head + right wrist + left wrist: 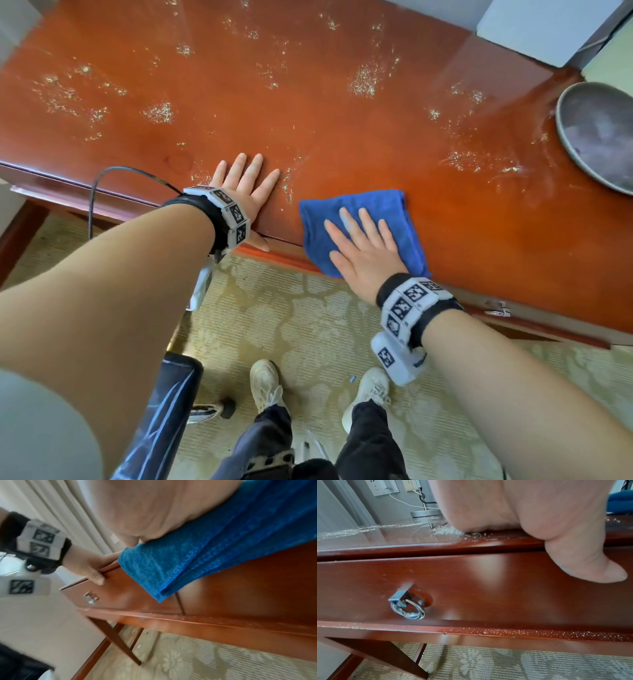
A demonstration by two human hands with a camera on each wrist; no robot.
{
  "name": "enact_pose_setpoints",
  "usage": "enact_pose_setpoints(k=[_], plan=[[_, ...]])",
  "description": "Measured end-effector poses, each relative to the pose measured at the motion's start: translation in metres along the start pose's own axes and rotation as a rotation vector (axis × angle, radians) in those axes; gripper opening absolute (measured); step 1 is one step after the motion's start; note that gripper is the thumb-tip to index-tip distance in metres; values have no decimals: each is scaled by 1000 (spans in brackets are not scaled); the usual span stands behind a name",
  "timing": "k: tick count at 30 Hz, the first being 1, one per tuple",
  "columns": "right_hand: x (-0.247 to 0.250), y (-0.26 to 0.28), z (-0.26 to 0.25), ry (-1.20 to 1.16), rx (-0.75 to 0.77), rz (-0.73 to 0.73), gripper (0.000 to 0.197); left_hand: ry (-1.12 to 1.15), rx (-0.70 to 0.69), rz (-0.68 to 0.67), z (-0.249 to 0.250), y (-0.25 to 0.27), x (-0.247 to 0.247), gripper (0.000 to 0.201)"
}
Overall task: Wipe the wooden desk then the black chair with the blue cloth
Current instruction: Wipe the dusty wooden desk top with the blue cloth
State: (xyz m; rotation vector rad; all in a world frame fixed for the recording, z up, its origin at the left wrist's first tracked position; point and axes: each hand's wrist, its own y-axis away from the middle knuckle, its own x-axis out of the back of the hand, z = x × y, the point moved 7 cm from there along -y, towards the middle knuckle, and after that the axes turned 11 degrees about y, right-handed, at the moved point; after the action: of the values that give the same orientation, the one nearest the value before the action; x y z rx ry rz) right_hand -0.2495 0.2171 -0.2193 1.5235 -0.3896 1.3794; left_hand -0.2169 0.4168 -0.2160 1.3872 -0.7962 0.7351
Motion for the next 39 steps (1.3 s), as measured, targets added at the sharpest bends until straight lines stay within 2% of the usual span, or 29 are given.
enact_pose_setpoints(k=[2, 6, 9, 11, 13, 16, 21, 23, 28, 33, 39], plan=[[-7, 8, 27, -79, -99, -46, 53, 3, -1, -4, 0, 0, -1, 130], [-6, 1, 72, -175, -361, -97, 53, 10, -7, 4, -3, -2, -2, 131], [4, -24, 74, -247, -500, -122, 54, 4, -7, -3, -2, -5, -4, 132], [14, -43, 65, -280, -540, -118, 56, -3, -2, -3, -3, -6, -4, 133], [24, -57, 54, -273, -517, -96, 57, -7, -8, 3, -2, -7, -5, 133], [33, -63, 27, -210, -385, -41, 57, -4, -16, 13, -2, -6, -5, 133], [26, -33, -13, -54, -53, 34, 57, 0, -10, 9, -1, -4, -3, 132], [15, -21, -5, -39, -7, 3, 56, -2, -12, 15, -1, -3, -2, 132], [7, -19, 34, -152, -199, -73, 55, 16, -18, 12, -3, -3, -3, 132], [18, -44, 36, -215, -378, -117, 55, 22, -29, 23, -4, -6, -6, 132], [37, -74, 22, -211, -351, -113, 57, 3, -22, -3, -5, -11, -7, 133]])
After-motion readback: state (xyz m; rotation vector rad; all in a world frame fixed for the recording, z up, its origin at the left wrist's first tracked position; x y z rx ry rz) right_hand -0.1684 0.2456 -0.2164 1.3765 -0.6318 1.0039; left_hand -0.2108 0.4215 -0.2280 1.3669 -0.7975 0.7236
